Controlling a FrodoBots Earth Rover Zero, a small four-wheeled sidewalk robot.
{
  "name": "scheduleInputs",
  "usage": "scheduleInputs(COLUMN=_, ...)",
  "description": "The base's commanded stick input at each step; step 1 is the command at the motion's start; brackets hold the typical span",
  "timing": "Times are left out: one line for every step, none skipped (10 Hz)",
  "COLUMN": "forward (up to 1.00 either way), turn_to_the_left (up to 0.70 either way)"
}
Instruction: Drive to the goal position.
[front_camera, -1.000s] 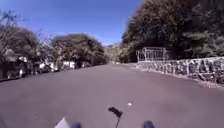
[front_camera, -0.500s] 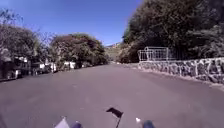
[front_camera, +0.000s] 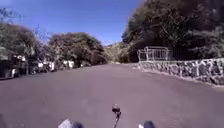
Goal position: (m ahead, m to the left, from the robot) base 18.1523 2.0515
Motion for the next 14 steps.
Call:
scheduleInputs(forward=0.85, turn_to_the_left=-0.34)
scheduleInputs(forward=0.85, turn_to_the_left=-0.28)
scheduleInputs(forward=0.85, turn_to_the_left=-0.15)
scheduleInputs(forward=0.85, turn_to_the_left=-0.02)
scheduleInputs(forward=0.85, turn_to_the_left=0.00)
scheduleInputs(forward=0.85, turn_to_the_left=0.00)
scheduleInputs(forward=0.85, turn_to_the_left=0.00)
scheduleInputs(forward=0.85, turn_to_the_left=0.00)
scheduleInputs(forward=0.85, turn_to_the_left=0.00)
scheduleInputs(forward=0.85, turn_to_the_left=0.00)
scheduleInputs(forward=0.85, turn_to_the_left=0.00)
scheduleInputs(forward=0.85, turn_to_the_left=0.00)
scheduleInputs(forward=0.85, turn_to_the_left=0.00)
scheduleInputs(forward=0.85, turn_to_the_left=0.00)
